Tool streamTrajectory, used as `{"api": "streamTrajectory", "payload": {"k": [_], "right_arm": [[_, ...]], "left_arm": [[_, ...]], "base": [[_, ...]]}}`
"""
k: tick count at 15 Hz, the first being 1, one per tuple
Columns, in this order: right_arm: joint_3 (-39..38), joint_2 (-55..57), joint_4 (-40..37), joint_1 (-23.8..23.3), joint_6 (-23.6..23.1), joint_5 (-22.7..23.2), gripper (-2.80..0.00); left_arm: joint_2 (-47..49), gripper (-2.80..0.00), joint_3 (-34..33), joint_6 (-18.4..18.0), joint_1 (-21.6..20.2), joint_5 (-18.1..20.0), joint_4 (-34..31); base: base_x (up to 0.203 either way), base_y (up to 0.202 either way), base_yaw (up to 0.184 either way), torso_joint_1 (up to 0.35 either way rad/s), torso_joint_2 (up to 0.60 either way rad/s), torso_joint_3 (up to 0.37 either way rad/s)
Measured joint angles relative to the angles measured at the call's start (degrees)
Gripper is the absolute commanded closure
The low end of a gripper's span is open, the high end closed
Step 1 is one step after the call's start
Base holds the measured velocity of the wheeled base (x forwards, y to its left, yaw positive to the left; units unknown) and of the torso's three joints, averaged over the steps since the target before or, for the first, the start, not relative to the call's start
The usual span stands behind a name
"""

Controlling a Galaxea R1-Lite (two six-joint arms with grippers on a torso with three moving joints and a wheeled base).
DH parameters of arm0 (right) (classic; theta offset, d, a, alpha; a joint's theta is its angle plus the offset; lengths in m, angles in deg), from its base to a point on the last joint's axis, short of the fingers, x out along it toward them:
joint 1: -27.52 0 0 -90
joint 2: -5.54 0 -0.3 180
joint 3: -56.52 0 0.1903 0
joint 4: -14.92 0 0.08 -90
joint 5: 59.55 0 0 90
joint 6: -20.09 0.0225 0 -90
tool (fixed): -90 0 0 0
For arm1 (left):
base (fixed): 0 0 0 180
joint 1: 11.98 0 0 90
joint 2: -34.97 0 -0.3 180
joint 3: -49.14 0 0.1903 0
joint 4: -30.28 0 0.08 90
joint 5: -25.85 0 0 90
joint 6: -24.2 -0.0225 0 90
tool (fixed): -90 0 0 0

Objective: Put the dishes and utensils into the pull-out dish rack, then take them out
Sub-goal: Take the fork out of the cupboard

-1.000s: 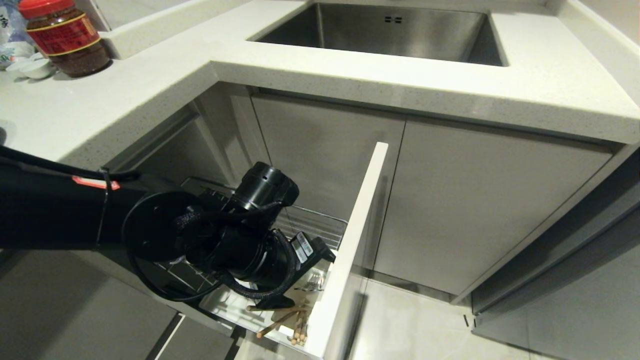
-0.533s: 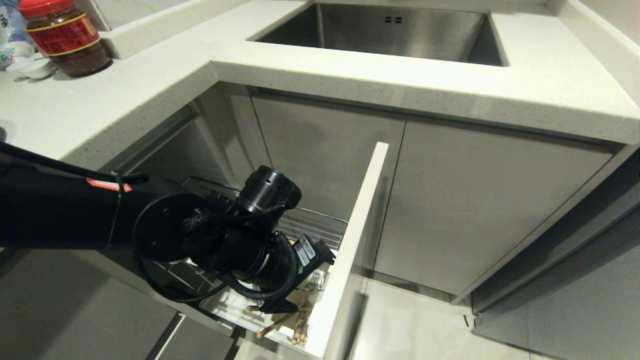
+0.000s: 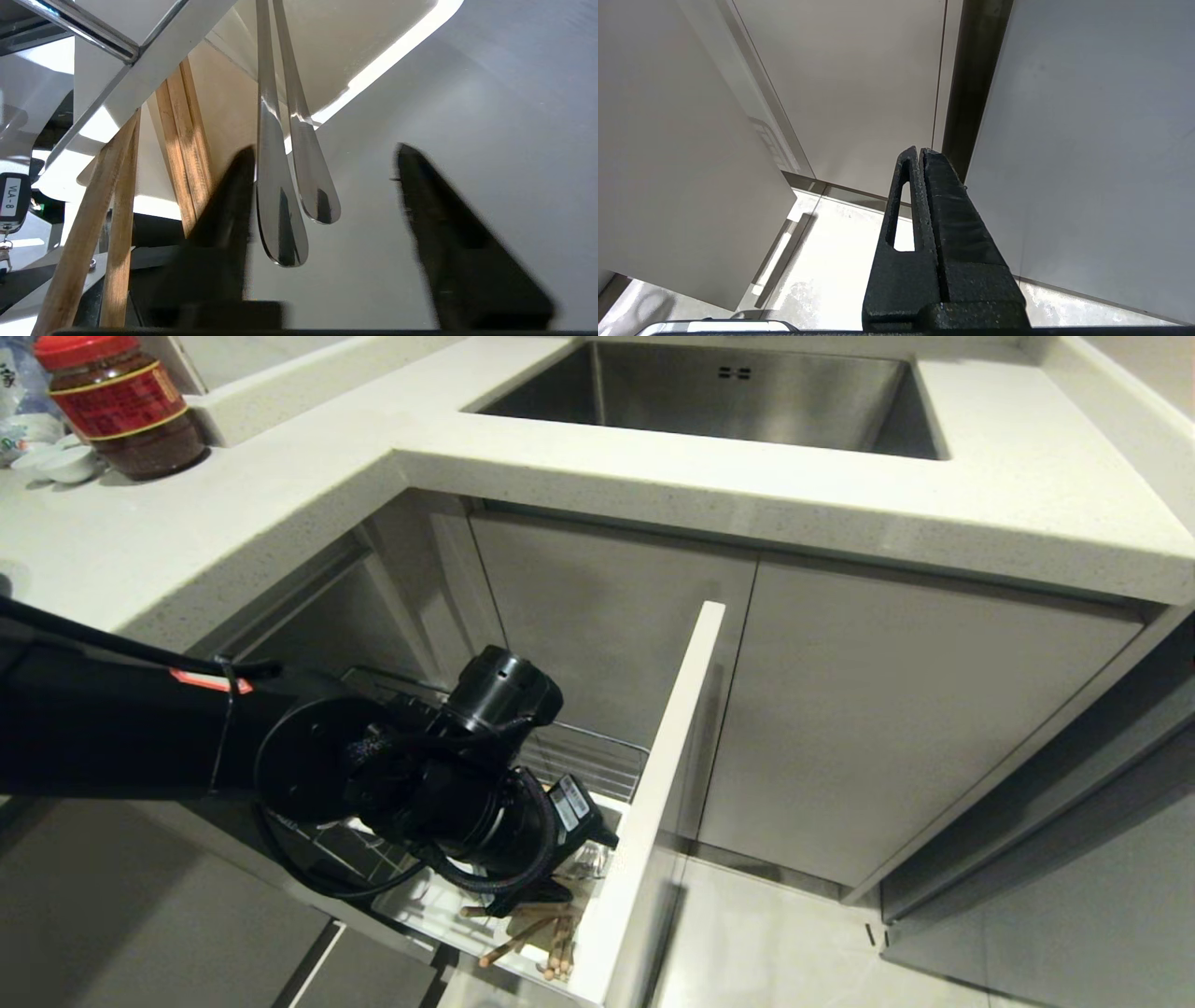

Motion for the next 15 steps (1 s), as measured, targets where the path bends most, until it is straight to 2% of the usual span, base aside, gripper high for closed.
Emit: {"api": "streamTrajectory", "payload": {"k": [11,15], "right_arm": [[0.0,0.0,0.0,0.0,0.0,0.0,0.0],[0.0,0.0,0.0,0.0,0.0,0.0,0.0]], "left_arm": [[-1.5,0.0,0.0,-0.3,-0.1,-0.4,-0.1],[-4.9,0.0,0.5,-1.1,-0.1,-0.6,-1.0]], "base": [[0.0,0.0,0.0,0.0,0.0,0.0],[0.0,0.0,0.0,0.0,0.0,0.0]]}}
